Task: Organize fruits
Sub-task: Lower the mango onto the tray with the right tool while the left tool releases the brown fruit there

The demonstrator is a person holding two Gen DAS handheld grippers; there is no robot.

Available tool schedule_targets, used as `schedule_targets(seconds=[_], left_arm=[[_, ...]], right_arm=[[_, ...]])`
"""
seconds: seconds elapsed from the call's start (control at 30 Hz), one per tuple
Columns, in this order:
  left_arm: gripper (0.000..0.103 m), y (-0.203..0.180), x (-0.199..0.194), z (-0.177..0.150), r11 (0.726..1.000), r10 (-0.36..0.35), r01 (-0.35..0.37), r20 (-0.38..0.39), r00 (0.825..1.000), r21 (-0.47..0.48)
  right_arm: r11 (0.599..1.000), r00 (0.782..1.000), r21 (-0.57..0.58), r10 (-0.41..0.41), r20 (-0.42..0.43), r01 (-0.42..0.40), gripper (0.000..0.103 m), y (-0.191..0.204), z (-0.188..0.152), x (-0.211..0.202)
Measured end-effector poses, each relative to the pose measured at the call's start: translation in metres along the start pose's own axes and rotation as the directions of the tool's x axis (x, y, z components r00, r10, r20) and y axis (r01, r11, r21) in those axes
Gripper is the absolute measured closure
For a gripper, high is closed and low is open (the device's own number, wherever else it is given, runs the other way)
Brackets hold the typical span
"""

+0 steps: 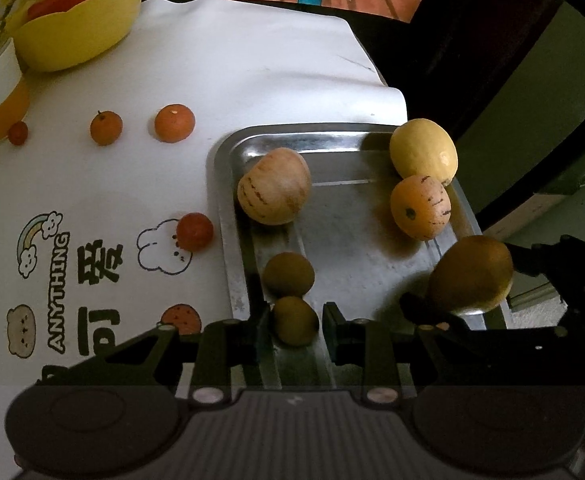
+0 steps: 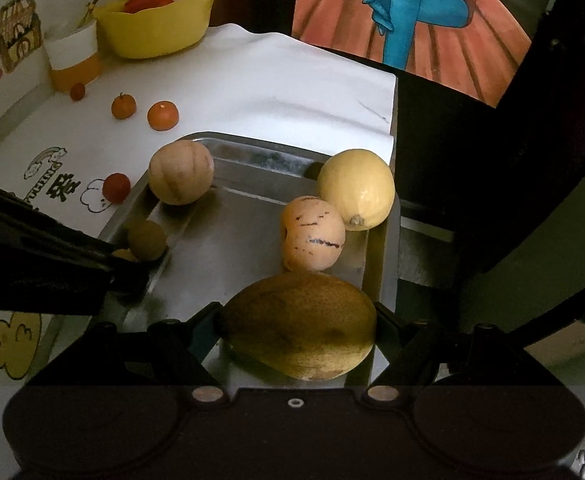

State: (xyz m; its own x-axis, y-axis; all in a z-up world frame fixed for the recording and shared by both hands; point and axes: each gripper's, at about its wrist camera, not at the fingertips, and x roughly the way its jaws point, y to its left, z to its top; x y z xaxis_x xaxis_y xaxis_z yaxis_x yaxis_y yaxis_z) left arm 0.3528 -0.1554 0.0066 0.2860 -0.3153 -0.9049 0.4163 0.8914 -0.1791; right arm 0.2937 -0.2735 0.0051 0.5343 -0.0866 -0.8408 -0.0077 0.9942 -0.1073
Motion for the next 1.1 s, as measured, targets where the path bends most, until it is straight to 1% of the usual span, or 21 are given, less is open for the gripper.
schedule_targets(seconds=[0.4,0.57,0.67,0.7,0.77,0.8,0.9,0.97,1.03,1.07,1.1], left_arm=[[0.071,0.0,-0.004,-0.003,1.0,0.003,-0.003,0.004,1.0,0.009],[0.068,-0.003,-0.005,-0.005,1.0,0.01,-0.01,0.009,1.0,0.01],[0.066,-0.005,-0.008,-0.008,1.0,0.013,-0.013,0.011,1.0,0.01],[0.064,-0.005,-0.008,-0.008,1.0,0.014,-0.014,0.011,1.0,0.01],[0.058,-0.006,-0.011,-0.01,1.0,0.019,-0.019,0.013,1.0,0.008],[0.053,-0.006,-0.012,-0.011,1.0,0.024,-0.024,0.014,1.0,0.005],[0.048,-0.005,-0.02,-0.012,1.0,0.029,-0.029,0.027,0.999,-0.002],[0.043,-0.003,-0.026,-0.014,0.999,0.036,-0.035,0.035,0.999,-0.007],[0.035,0.0,-0.034,-0.015,0.999,0.044,-0.043,0.045,0.998,-0.012],[0.033,0.002,-0.038,-0.016,0.999,0.049,-0.049,0.05,0.998,-0.016],[0.027,0.003,-0.042,-0.017,0.998,0.055,-0.054,0.053,0.997,-0.019]], right_arm=[[1.0,1.0,-0.002,0.008,-0.019,-0.008,0.024,0.004,-0.001,0.01],[1.0,1.0,-0.016,0.015,-0.013,-0.015,0.024,0.004,-0.003,0.009],[1.0,1.0,-0.023,0.012,-0.011,-0.012,0.021,0.004,-0.004,0.008],[1.0,1.0,-0.026,0.014,-0.011,-0.014,0.02,0.004,-0.004,0.008],[0.999,1.0,-0.023,0.025,-0.007,-0.025,0.015,0.003,-0.005,0.005],[0.999,1.0,-0.024,0.025,-0.004,-0.025,0.013,0.003,-0.005,0.003],[0.999,1.0,-0.035,0.026,-0.003,-0.026,0.012,0.001,-0.007,-0.003],[0.999,1.0,-0.037,0.02,0.002,-0.02,0.009,-0.001,-0.008,-0.01],[0.999,1.0,-0.029,0.018,0.008,-0.018,0.004,-0.003,-0.01,-0.018],[1.0,1.0,-0.023,0.017,0.012,-0.017,0.004,-0.004,-0.011,-0.022],[1.0,1.0,-0.017,0.017,0.014,-0.016,0.003,-0.006,-0.012,-0.027]])
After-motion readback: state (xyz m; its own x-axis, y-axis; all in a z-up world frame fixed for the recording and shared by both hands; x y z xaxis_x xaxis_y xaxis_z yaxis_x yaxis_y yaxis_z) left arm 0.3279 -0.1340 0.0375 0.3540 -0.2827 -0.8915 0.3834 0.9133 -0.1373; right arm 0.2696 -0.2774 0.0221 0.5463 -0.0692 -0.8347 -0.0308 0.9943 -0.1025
